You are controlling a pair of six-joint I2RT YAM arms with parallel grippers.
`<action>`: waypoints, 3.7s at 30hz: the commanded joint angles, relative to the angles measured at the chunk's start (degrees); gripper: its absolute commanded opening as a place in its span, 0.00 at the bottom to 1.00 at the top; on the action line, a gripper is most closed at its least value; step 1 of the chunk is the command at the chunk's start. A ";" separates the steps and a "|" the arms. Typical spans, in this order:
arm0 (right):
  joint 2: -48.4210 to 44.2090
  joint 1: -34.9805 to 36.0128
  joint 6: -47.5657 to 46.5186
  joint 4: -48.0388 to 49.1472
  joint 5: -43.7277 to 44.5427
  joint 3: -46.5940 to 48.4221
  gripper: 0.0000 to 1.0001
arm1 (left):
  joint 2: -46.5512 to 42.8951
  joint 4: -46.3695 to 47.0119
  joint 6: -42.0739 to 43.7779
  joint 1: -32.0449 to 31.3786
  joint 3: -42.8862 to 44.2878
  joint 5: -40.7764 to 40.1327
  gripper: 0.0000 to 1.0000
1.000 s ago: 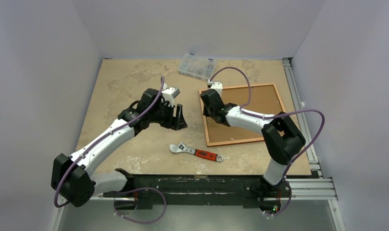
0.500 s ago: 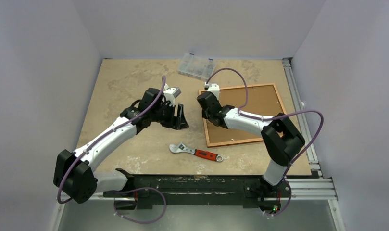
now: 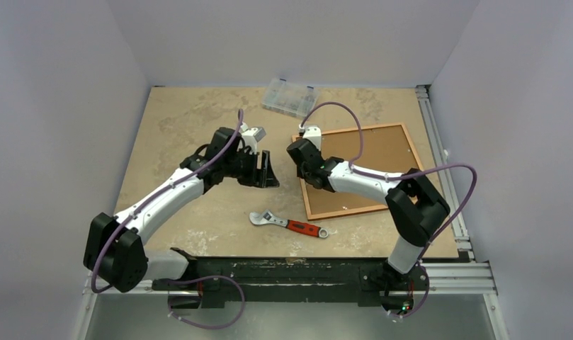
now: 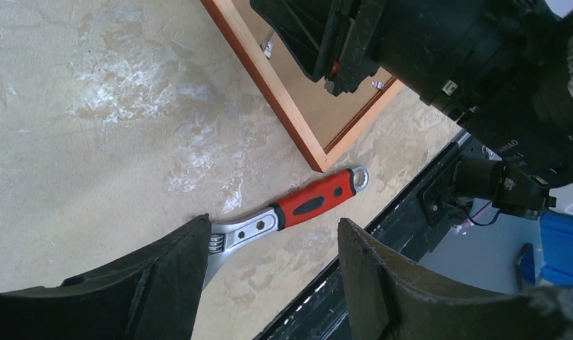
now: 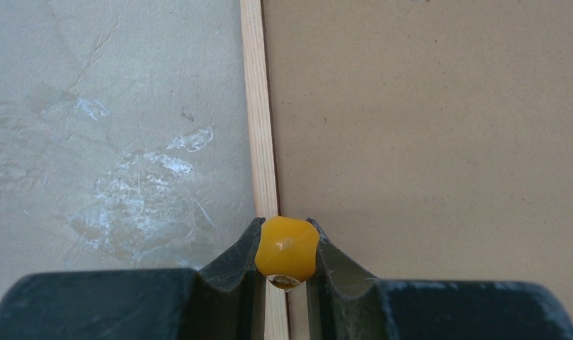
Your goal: Take the photo out of the frame
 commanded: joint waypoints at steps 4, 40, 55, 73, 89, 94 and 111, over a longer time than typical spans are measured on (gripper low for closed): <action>-2.53 0.69 1.18 0.98 -0.42 -3.99 0.00 | 6.51 2.24 -11.80 0.86 4.33 2.64 0.63; -3.73 0.70 3.98 11.44 -4.36 -11.20 0.00 | 46.20 10.35 -30.68 3.33 25.94 7.90 0.52; -5.83 0.70 4.06 10.80 -4.00 -13.07 0.00 | 50.05 -3.59 -27.33 -0.46 32.99 -5.80 0.43; -6.94 0.99 2.50 8.27 -4.34 -13.01 0.00 | 52.13 -1.93 -33.05 -0.82 35.50 -6.69 0.08; -6.31 5.62 3.03 -4.32 0.37 -8.51 0.00 | 55.16 -9.85 -32.76 -1.63 42.56 -8.44 0.00; -7.86 6.40 3.34 -7.12 3.09 -8.77 0.00 | 55.51 -10.90 -31.82 -2.08 43.59 -9.22 0.00; -2.59 6.45 6.39 -27.26 -0.55 2.41 0.00 | 55.60 -12.66 -30.56 -3.39 44.98 -12.17 0.01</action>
